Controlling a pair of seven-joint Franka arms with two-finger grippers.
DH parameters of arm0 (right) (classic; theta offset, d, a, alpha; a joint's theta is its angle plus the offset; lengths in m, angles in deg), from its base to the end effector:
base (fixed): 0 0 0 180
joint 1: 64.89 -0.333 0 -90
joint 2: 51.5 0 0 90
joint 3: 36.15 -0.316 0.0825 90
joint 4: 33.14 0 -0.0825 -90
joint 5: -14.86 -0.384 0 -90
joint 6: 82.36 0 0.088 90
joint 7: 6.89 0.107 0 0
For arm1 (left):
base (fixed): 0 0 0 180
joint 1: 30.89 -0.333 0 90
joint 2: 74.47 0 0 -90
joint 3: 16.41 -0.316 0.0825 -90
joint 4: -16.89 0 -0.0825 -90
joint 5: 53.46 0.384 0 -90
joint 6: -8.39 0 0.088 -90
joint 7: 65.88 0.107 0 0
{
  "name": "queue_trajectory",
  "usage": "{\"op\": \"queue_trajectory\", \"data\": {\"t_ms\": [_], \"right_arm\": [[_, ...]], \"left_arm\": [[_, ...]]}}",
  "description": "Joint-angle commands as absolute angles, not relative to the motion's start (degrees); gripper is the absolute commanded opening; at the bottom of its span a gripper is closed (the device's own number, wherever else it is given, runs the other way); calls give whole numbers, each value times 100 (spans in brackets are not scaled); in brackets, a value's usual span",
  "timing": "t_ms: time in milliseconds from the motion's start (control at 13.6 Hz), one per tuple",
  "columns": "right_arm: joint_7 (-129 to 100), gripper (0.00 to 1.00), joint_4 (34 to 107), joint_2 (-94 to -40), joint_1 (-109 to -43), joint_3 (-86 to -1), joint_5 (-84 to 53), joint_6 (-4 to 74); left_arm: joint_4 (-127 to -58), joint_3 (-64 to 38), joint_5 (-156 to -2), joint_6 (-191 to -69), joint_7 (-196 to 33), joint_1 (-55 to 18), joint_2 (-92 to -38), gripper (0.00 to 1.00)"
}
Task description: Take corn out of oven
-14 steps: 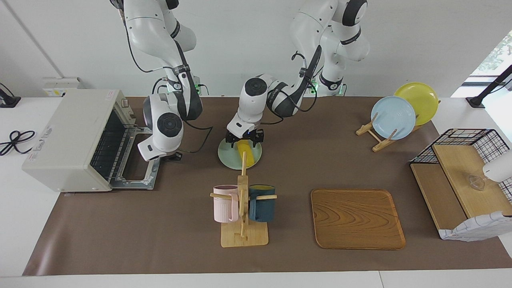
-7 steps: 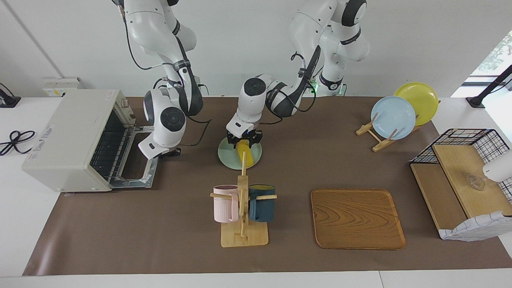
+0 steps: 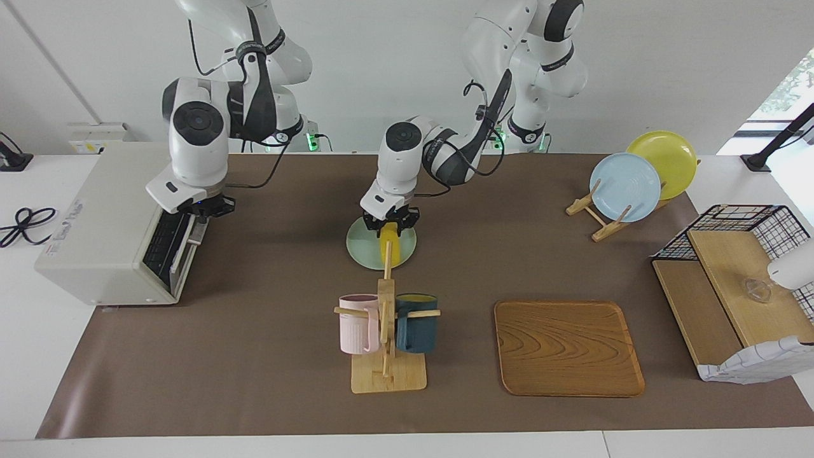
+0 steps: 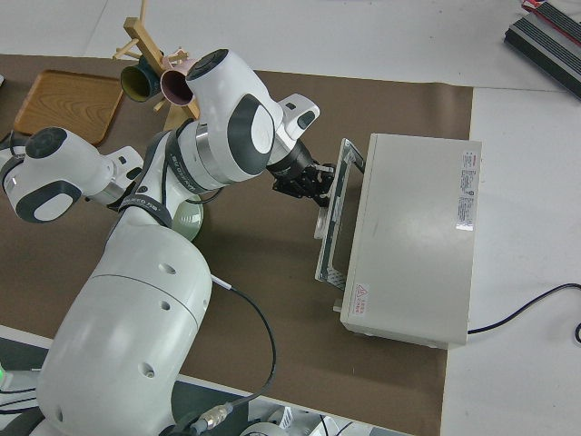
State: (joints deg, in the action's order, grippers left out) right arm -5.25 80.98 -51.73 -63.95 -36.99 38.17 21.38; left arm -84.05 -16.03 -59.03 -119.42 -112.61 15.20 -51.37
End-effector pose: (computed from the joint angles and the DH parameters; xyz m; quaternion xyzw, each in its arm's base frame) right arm 0.5372 -0.0338 0.4503 0.9761 0.0511 -0.0880 0.1921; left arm 0.4521 -0.4797 0.3439 0.9982 0.0311 -0.0070 0.0518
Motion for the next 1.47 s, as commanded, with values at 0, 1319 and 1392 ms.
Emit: {"op": "queue_trajectory", "data": {"t_ms": [0, 1319, 1392], "right_arm": [[-916, 0, 8147, -5151, -6121, -3720, 3964, 2110], [-1392, 0, 6134, -4763, -6279, -3764, 1908, 202], [-1323, 21, 6169, -4755, -6269, -3755, 1899, 184]], "left_arm": [[-8278, -1728, -5733, -11187, -10687, 765, -5645, 0], [-4735, -1614, -6145, -10410, -7256, -2412, -2991, 0], [-4910, -1623, -6128, -10638, -7247, -2360, -3018, 0]]}}
